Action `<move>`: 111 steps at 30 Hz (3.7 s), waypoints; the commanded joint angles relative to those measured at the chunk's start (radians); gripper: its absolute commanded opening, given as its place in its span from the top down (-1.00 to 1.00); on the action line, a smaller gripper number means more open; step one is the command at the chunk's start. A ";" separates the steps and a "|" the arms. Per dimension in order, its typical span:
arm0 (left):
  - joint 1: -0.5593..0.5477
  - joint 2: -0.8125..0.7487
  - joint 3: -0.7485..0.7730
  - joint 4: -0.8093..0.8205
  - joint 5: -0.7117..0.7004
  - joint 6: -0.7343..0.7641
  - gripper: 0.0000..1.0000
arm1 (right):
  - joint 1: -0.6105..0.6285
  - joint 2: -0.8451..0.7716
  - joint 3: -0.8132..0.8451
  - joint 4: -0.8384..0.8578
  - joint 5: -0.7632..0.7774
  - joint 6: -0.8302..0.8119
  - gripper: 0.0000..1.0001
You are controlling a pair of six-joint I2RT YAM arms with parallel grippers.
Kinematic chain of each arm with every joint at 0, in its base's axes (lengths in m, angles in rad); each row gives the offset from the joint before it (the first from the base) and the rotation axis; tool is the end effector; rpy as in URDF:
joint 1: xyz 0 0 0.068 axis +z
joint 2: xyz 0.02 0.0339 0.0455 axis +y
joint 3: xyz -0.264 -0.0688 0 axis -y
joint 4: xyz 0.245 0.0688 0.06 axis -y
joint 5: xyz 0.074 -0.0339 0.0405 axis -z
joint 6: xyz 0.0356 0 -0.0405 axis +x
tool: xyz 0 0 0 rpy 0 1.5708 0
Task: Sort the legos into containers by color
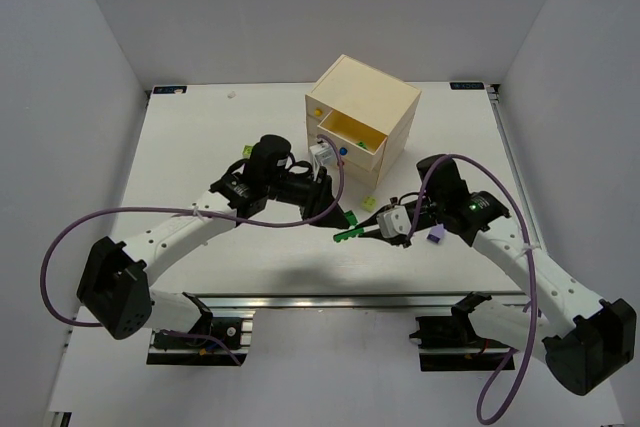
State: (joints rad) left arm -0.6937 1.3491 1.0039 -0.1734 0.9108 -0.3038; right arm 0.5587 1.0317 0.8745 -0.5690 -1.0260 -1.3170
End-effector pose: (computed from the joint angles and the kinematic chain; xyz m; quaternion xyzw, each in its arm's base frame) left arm 0.2096 -0.2109 0.2971 0.3671 0.7191 -0.5497 0.2141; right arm 0.1577 0.1345 0.2996 -0.7598 0.3079 0.2837 0.4974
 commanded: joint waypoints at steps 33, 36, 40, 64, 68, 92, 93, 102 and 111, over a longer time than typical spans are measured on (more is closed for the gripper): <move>0.016 0.396 0.726 -0.244 -0.624 0.830 0.83 | -0.080 -0.165 0.251 0.069 0.692 0.524 1.00; 0.016 0.432 0.777 -0.282 -0.606 0.838 0.81 | -0.091 -0.170 0.232 0.090 0.696 0.535 1.00; 0.025 0.447 0.779 -0.305 -0.604 0.853 0.55 | -0.100 -0.164 0.210 0.135 0.756 0.561 1.00; 0.025 -0.020 0.394 0.025 -1.053 0.496 -0.59 | -0.128 0.202 0.406 0.250 0.682 0.837 1.00; 0.025 -0.142 0.284 -0.015 -1.144 0.373 0.04 | -0.128 0.258 0.448 0.219 0.652 0.852 0.84; 0.025 -0.482 -0.217 -0.129 -1.383 0.095 1.00 | -0.077 0.427 0.658 -0.055 0.199 0.547 1.00; 0.025 -0.485 -0.221 -0.132 -1.400 0.095 0.95 | -0.066 0.457 0.666 -0.077 0.231 0.535 1.00; 0.025 -0.467 -0.231 -0.146 -1.451 0.104 -0.09 | 0.122 0.516 0.620 0.032 0.817 0.614 1.00; 0.025 -0.469 -0.232 -0.144 -1.434 0.104 -0.68 | 0.204 0.594 0.618 0.161 1.435 0.604 1.00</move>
State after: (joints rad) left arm -0.6693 0.8883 0.7750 -0.3145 -0.5171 -0.1947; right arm 0.7536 1.5978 1.4826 -0.4999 0.0994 -0.6987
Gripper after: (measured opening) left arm 0.821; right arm 0.007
